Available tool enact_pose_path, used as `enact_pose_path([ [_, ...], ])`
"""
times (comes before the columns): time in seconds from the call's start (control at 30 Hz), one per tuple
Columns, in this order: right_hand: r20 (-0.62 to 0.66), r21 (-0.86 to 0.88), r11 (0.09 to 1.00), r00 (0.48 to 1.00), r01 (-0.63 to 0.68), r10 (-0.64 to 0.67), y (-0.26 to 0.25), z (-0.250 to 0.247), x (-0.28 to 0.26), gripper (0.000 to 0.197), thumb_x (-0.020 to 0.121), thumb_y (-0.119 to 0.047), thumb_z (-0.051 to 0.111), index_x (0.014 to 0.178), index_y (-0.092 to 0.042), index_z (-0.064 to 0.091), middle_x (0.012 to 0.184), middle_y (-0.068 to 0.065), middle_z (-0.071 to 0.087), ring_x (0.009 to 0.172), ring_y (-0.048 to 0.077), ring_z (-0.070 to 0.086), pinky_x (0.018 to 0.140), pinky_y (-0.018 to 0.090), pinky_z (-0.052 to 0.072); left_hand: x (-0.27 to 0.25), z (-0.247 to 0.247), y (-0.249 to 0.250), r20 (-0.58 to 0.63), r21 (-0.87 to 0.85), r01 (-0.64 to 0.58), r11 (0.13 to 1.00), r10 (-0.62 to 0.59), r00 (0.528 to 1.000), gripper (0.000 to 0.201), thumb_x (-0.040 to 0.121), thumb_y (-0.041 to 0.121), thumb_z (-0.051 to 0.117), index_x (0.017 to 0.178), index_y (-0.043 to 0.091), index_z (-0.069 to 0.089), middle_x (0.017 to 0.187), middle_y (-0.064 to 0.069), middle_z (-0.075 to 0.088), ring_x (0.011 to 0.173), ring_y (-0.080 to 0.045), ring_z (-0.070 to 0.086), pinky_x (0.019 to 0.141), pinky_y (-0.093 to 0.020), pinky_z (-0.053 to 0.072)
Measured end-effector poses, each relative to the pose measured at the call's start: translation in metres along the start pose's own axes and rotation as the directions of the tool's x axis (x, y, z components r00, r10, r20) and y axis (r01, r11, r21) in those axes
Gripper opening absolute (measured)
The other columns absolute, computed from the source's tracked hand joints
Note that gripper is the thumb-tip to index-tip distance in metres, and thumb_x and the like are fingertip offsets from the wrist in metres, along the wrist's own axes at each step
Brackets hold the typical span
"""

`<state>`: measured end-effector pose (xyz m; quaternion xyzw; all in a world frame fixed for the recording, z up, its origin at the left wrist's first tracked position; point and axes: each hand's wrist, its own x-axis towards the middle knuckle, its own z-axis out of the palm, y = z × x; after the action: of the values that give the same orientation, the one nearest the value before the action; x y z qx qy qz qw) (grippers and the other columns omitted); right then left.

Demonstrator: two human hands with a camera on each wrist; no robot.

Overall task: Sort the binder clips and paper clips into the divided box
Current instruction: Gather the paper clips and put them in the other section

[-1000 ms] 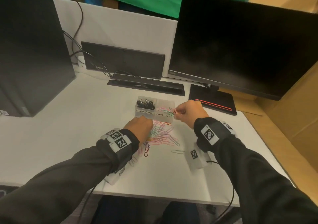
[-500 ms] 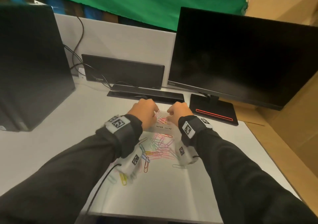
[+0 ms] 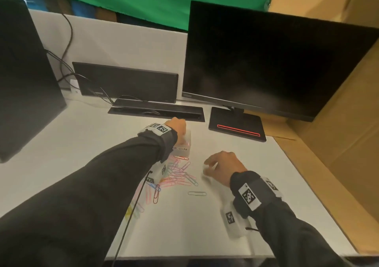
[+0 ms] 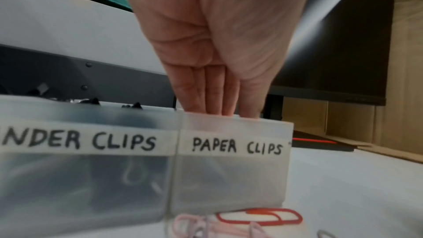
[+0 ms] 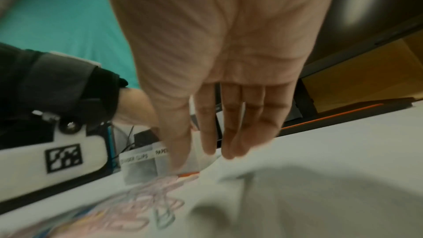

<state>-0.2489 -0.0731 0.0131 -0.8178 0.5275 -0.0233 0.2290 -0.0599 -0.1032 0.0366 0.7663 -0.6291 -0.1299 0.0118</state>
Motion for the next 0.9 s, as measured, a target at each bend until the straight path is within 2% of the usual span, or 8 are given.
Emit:
enact_pose_path([
  [0.13, 0.279, -0.324, 0.937, 0.96, 0.131, -0.037, -0.013, 0.014, -0.01, 0.051, 0.079, -0.028, 0.069, 0.127, -0.017, 0.055, 0.125, 0.003, 0.049, 0.109, 0.023, 0.054, 0.084, 0.029, 0.046, -0.019, -0.009, -0.016, -0.141, -0.113, -0.048, 0.992, 0.032, 0.989, 0.041, 0.092, 0.035, 0.056, 0.129, 0.017, 0.058, 0.128, -0.009, 0.061, 0.111, -0.03, 0.061, 0.098, -0.04, 0.05],
  [0.23, 0.252, -0.377, 0.911, 0.965, 0.166, -0.071, -0.033, 0.022, -0.004, 0.008, 0.081, -0.004, 0.058, 0.089, -0.005, 0.059, 0.092, 0.005, 0.049, 0.084, 0.024, 0.049, 0.062, 0.021, 0.038, -0.052, -0.012, -0.032, -0.193, -0.127, -0.115, 0.985, 0.089, 0.977, 0.039, 0.091, 0.03, 0.059, 0.129, 0.019, 0.058, 0.126, -0.006, 0.063, 0.11, -0.025, 0.061, 0.097, -0.037, 0.05],
  [0.3, 0.236, -0.351, 0.921, 0.968, 0.171, -0.089, -0.047, 0.03, 0.003, 0.026, 0.081, 0.007, 0.048, 0.062, -0.008, 0.042, 0.076, 0.005, 0.043, 0.078, 0.024, 0.044, 0.049, 0.018, 0.024, -0.078, -0.009, -0.044, -0.173, -0.087, -0.134, 0.987, 0.117, 0.978, 0.037, 0.09, 0.026, 0.061, 0.126, 0.017, 0.061, 0.125, -0.006, 0.064, 0.107, -0.025, 0.062, 0.093, -0.034, 0.051],
  [0.37, 0.21, -0.32, 0.931, 0.971, 0.179, -0.115, -0.057, 0.036, 0.008, 0.036, 0.083, 0.007, 0.046, 0.055, -0.014, 0.034, 0.076, 0.007, 0.045, 0.077, 0.025, 0.044, 0.047, 0.016, 0.022, -0.104, -0.003, -0.058, -0.141, -0.075, -0.127, 0.989, 0.115, 0.983, 0.039, 0.088, 0.029, 0.063, 0.126, 0.019, 0.062, 0.127, -0.004, 0.063, 0.108, -0.024, 0.061, 0.091, -0.032, 0.049],
  [0.47, 0.133, -0.22, 0.955, 0.976, 0.201, -0.174, -0.062, 0.041, 0.014, 0.01, 0.084, -0.007, 0.057, 0.088, -0.012, 0.065, 0.105, 0.009, 0.058, 0.099, 0.03, 0.056, 0.077, 0.022, 0.049, -0.142, 0.011, -0.086, -0.031, -0.026, -0.091, 0.995, 0.091, 0.995, 0.06, 0.081, 0.048, 0.066, 0.134, 0.025, 0.051, 0.136, 0.002, 0.053, 0.118, -0.019, 0.054, 0.097, -0.032, 0.045],
  [0.57, 0.147, -0.261, 0.941, 0.972, 0.216, -0.182, -0.064, 0.048, 0.018, 0.045, 0.085, -0.015, 0.06, 0.13, -0.014, 0.055, 0.138, 0.006, 0.046, 0.127, 0.029, 0.046, 0.106, 0.035, 0.041, -0.172, 0.025, -0.112, 0.191, 0.026, -0.058, 0.998, 0.052, 0.98, 0.09, 0.065, 0.068, 0.069, 0.141, 0.029, 0.038, 0.14, 0.005, 0.043, 0.126, -0.018, 0.047, 0.105, -0.037, 0.042],
  [0.7, 0.184, -0.322, 0.912, 0.961, 0.255, -0.204, -0.073, 0.055, 0.015, 0.048, 0.082, -0.002, 0.055, 0.129, -0.011, 0.051, 0.133, 0.006, 0.047, 0.125, 0.029, 0.047, 0.104, 0.039, 0.044, -0.185, 0.043, -0.135, 0.299, 0.042, 0.025, 0.999, -0.037, 0.954, 0.111, 0.058, 0.072, 0.07, 0.146, 0.023, 0.025, 0.14, 0.003, 0.038, 0.125, -0.019, 0.044, 0.105, -0.036, 0.04],
  [0.9, 0.286, -0.34, 0.871, 0.921, 0.355, -0.263, -0.088, 0.058, 0.005, 0.029, 0.083, -0.005, 0.053, 0.112, -0.011, 0.057, 0.132, 0.008, 0.048, 0.125, 0.028, 0.046, 0.101, 0.035, 0.043, -0.172, 0.052, -0.126, 0.266, 0.022, 0.022, 1.0, -0.027, 0.964, 0.064, 0.064, 0.063, 0.072, 0.108, 0.019, 0.056, 0.112, -0.001, 0.048, 0.099, -0.019, 0.054, 0.082, -0.029, 0.046],
])
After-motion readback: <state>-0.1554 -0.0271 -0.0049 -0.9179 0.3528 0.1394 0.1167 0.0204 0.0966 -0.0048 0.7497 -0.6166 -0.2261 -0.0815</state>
